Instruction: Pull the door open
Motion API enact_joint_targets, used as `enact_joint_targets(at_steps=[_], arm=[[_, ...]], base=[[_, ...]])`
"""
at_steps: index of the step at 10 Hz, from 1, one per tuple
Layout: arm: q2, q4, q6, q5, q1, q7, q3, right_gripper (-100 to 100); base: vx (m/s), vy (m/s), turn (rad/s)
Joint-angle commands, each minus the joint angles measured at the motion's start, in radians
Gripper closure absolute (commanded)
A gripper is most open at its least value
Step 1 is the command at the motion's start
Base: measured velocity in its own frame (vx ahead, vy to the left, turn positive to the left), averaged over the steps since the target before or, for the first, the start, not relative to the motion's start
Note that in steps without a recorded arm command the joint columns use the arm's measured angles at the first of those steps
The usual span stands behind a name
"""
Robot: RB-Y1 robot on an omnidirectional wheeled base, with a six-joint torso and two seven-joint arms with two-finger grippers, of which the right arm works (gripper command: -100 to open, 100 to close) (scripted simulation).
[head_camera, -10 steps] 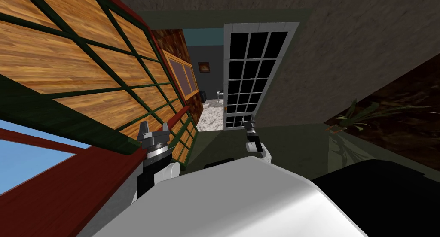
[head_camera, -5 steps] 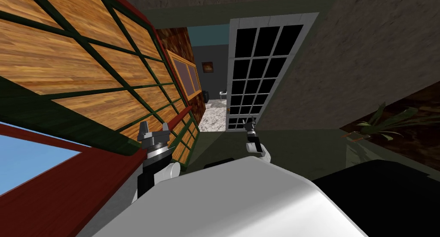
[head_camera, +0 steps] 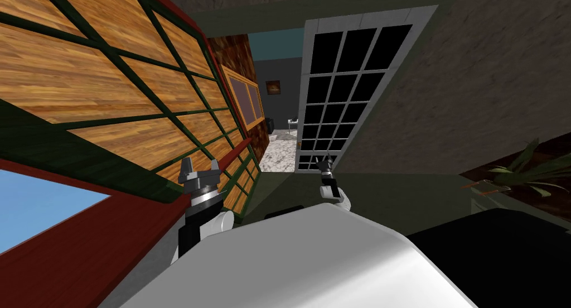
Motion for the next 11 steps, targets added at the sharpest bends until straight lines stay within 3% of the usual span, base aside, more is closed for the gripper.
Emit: enact_joint_targets(at_steps=[1, 11], arm=[[0.001, 0.041, -0.01, 0.001, -0.013, -0.045, -0.015, -100], [0.016, 0.263, -0.057, 0.008, -0.087, -0.268, -0.095, -100]], base=[[0.093, -0.031, 0.116], [0.087, -0.026, 0.089]])
